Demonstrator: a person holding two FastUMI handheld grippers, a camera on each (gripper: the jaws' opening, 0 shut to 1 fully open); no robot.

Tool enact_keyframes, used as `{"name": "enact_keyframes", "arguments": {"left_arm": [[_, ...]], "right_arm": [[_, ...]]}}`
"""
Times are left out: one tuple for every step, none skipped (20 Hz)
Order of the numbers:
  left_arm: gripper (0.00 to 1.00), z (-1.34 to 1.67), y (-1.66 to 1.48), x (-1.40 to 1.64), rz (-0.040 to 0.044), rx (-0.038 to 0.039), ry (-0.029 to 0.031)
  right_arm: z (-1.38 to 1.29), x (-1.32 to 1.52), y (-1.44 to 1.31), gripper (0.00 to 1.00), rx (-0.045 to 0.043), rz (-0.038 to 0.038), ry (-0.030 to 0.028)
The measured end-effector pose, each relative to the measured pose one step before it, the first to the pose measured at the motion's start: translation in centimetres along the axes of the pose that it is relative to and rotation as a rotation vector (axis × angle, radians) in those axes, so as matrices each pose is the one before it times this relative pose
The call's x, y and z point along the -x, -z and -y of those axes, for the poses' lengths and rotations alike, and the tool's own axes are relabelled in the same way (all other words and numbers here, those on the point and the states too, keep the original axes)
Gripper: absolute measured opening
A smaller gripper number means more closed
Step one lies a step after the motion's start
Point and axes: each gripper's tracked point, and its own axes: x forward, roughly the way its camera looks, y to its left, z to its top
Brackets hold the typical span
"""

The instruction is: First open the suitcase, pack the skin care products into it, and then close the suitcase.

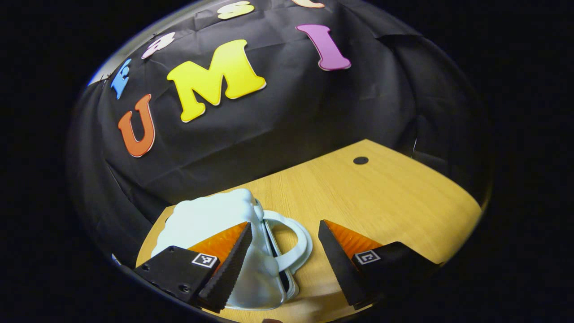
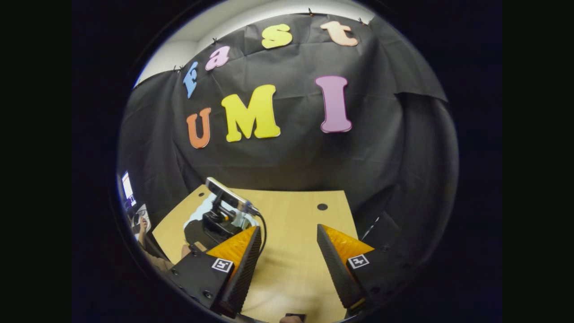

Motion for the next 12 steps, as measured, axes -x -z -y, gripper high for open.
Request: {"name": "enact_keyframes", "arguments": {"left_arm": [[0.96, -0.823, -1.322, 1.338, 0.02263, 0.02897, -0.00163], [0.97, -1.153, -1.353, 1.346, 0.02367, 0.02537, -0.00185], [0.97, -0.937, -1.373, 1.573, 0.02513, 0.02319, 0.00023], [0.97, -1.281, -1.516, 1.608, 0.03293, 0.02202, 0.00217], [0.98, -1.206, -1.516, 1.548, 0.03281, 0.02067, 0.00047], [0.97, -1.554, -1.350, 1.551, 0.02489, 0.01700, -0.00395], [0.97, -2.044, -1.291, 1.337, 0.01811, 0.01288, -0.00538], [0.98, -1.528, -1.178, 1.359, 0.02009, 0.00879, -0.00868], [0.98, -1.664, -1.027, 1.278, 0.01581, 0.01263, -0.01496], [0.98, -1.739, -0.638, 1.236, 0.00302, 0.01547, -0.02191], [0.98, -1.491, -0.272, 1.013, -0.00380, 0.02103, -0.01232], [0.99, -1.069, -0.324, 0.908, -0.00226, 0.02399, -0.00012]], "right_arm": [[-0.321, 0.053, -0.675, 0.75, 0.00569, 0.02113, 0.01122], [-0.397, 0.131, -0.571, 0.70, 0.00216, 0.01458, 0.01396], [-0.619, -0.039, -0.255, 0.70, -0.00581, 0.00716, 0.00901], [-0.940, 0.097, -0.445, 0.75, -0.00927, 0.01300, -0.00160], [-1.209, 0.049, -0.304, 0.70, -0.00250, 0.01532, 0.00212], [-0.743, -0.262, 0.038, 0.74, 0.00906, 0.00806, 0.01767], [-0.812, -0.046, 0.170, 0.74, 0.00798, 0.00583, 0.01429], [-1.585, 0.050, -0.130, 0.74, 0.00013, 0.00825, 0.01025], [-1.431, 0.045, -0.122, 0.75, -0.00072, 0.01015, 0.00338], [-1.665, 0.231, -0.317, 0.75, 0.00081, 0.01333, 0.00042], [-1.626, 0.060, -0.312, 0.75, 0.00591, 0.01489, 0.00394], [-1.552, 0.228, -0.279, 0.75, 0.00395, 0.01535, -0.00277]]}}
